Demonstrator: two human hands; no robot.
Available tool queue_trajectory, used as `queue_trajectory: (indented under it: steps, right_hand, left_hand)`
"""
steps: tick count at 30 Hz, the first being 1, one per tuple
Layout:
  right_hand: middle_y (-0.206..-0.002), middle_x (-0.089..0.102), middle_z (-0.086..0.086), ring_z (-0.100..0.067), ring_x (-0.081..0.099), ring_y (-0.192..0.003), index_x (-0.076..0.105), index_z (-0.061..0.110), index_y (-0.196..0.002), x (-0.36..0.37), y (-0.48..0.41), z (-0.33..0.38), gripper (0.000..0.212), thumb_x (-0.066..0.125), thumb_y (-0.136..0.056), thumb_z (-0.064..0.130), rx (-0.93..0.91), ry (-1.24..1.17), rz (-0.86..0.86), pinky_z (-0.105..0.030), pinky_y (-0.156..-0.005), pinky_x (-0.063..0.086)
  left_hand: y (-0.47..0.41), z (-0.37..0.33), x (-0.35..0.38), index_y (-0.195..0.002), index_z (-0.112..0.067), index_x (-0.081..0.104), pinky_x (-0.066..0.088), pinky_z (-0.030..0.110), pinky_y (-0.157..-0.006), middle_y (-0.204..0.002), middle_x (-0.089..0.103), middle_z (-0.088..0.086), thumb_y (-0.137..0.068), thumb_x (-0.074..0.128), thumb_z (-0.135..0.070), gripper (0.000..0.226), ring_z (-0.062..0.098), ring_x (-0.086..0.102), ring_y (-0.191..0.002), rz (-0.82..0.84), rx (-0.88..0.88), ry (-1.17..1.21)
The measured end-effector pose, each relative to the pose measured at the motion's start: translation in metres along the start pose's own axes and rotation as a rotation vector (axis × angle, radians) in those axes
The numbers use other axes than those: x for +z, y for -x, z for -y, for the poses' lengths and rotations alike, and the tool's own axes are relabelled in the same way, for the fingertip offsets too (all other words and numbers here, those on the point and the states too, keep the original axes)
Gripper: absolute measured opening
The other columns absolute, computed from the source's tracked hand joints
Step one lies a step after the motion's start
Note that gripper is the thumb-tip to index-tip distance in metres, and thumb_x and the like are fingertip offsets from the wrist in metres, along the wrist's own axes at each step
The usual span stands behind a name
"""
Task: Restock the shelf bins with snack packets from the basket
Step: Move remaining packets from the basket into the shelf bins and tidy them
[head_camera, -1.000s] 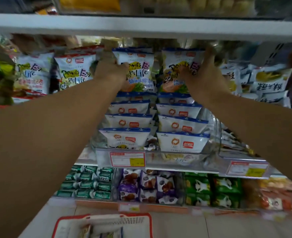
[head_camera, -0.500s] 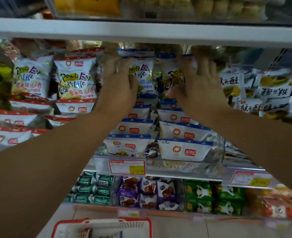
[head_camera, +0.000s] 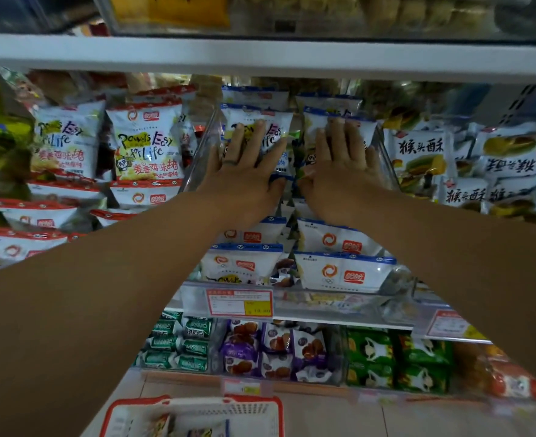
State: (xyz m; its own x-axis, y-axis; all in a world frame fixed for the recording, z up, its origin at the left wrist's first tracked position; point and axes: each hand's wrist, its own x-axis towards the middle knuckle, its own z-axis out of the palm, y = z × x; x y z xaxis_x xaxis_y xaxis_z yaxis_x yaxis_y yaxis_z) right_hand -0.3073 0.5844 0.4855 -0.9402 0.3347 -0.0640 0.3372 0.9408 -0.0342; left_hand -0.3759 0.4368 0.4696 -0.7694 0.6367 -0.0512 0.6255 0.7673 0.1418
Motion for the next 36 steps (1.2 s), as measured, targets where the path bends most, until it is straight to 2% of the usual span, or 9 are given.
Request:
queue_trajectory:
  steps: [5,8,11,13,15,21,24,30,36]
  right_hand:
    - [-0.161,-0.024,-0.002,-0.028,-0.021,-0.148,-0.009,0.024,-0.156,-0.016,0.018,0.0,0.078,0.036,-0.098,0.05,-0.103,-0.036,-0.104,-0.054,-0.12,-0.005]
    - [-0.162,0.019,-0.006,-0.029,0.015,-0.149,0.022,0.023,-0.154,-0.025,0.053,0.01,0.068,0.048,-0.096,0.046,-0.282,-0.154,-0.247,-0.052,-0.12,0.014]
    - [-0.119,0.066,-0.003,-0.026,0.062,-0.103,0.062,0.021,-0.123,-0.021,0.106,0.032,0.032,0.058,-0.094,0.031,-0.491,-0.415,-0.252,-0.047,-0.092,0.05]
    - [-0.094,0.071,0.002,-0.019,0.064,-0.079,0.07,0.02,-0.104,-0.012,0.143,0.051,0.02,0.056,-0.093,0.028,-0.577,-0.519,-0.175,-0.04,-0.072,0.057]
    - [-0.085,0.07,0.006,-0.013,0.062,-0.072,0.07,0.022,-0.099,0.004,0.177,0.073,0.018,0.054,-0.093,0.028,-0.638,-0.553,-0.044,-0.035,-0.065,0.055]
    - [-0.099,0.07,0.005,-0.014,0.058,-0.077,0.065,0.028,-0.112,0.08,0.224,0.13,0.022,0.05,-0.097,0.031,-0.733,-0.427,0.382,-0.035,-0.072,0.054]
    - [-0.101,0.069,0.002,-0.017,0.062,-0.079,0.063,0.027,-0.115,0.118,0.234,0.156,0.022,0.049,-0.099,0.032,-0.74,-0.364,0.517,-0.036,-0.073,0.054]
    - [-0.098,0.067,-0.007,-0.027,0.063,-0.084,0.064,0.019,-0.105,0.198,0.245,0.19,0.022,0.048,-0.098,0.032,-0.648,-0.225,0.682,-0.047,-0.074,0.056]
    - [-0.107,0.068,-0.016,-0.033,0.065,-0.1,0.065,0.008,-0.109,0.287,0.249,0.215,0.027,0.051,-0.094,0.025,-0.504,-0.143,0.81,-0.049,-0.085,0.056]
  left_hand:
    - [0.023,-0.009,-0.014,-0.154,-0.039,-0.005,-0.01,0.055,-0.119,-0.16,-0.028,-0.005,-0.102,0.028,-0.049,0.062,0.023,-0.027,-0.146,-0.154,0.009,0.093]
    - [0.062,-0.018,-0.025,-0.152,-0.032,0.024,0.018,0.053,-0.119,-0.163,0.007,0.001,-0.1,0.041,-0.039,0.056,0.026,0.009,-0.15,-0.385,0.041,0.279]
    - [0.122,-0.02,-0.032,-0.136,-0.022,0.052,0.045,0.034,-0.097,-0.138,0.048,0.002,-0.097,0.046,-0.028,0.04,0.018,0.051,-0.116,-0.51,0.003,0.476]
    - [0.165,-0.013,-0.028,-0.125,-0.017,0.059,0.046,0.028,-0.085,-0.124,0.057,0.003,-0.097,0.048,-0.022,0.031,0.016,0.056,-0.103,-0.573,-0.065,0.482]
    - [0.213,-0.002,-0.013,-0.118,-0.016,0.063,0.048,0.027,-0.083,-0.114,0.063,0.002,-0.095,0.048,-0.021,0.028,0.014,0.059,-0.099,-0.604,-0.172,0.496]
    - [0.326,0.018,0.06,-0.11,-0.025,0.068,0.053,0.03,-0.074,-0.105,0.071,-0.006,-0.094,0.05,-0.02,0.025,0.011,0.063,-0.084,-0.43,-0.611,0.522]
    - [0.371,0.024,0.097,-0.109,-0.033,0.067,0.054,0.036,-0.081,-0.108,0.069,-0.011,-0.094,0.049,-0.02,0.027,0.014,0.064,-0.095,-0.246,-0.787,0.537]
    - [0.44,0.054,0.162,-0.11,-0.031,0.064,0.057,0.031,-0.071,-0.123,0.065,-0.004,-0.097,0.046,-0.023,0.024,0.013,0.064,-0.087,-0.07,-1.085,0.604]
    - [0.478,0.086,0.23,-0.111,-0.028,0.065,0.059,0.035,-0.07,-0.112,0.067,0.0,-0.099,0.045,-0.026,0.024,0.015,0.065,-0.076,-0.014,-1.208,0.684]
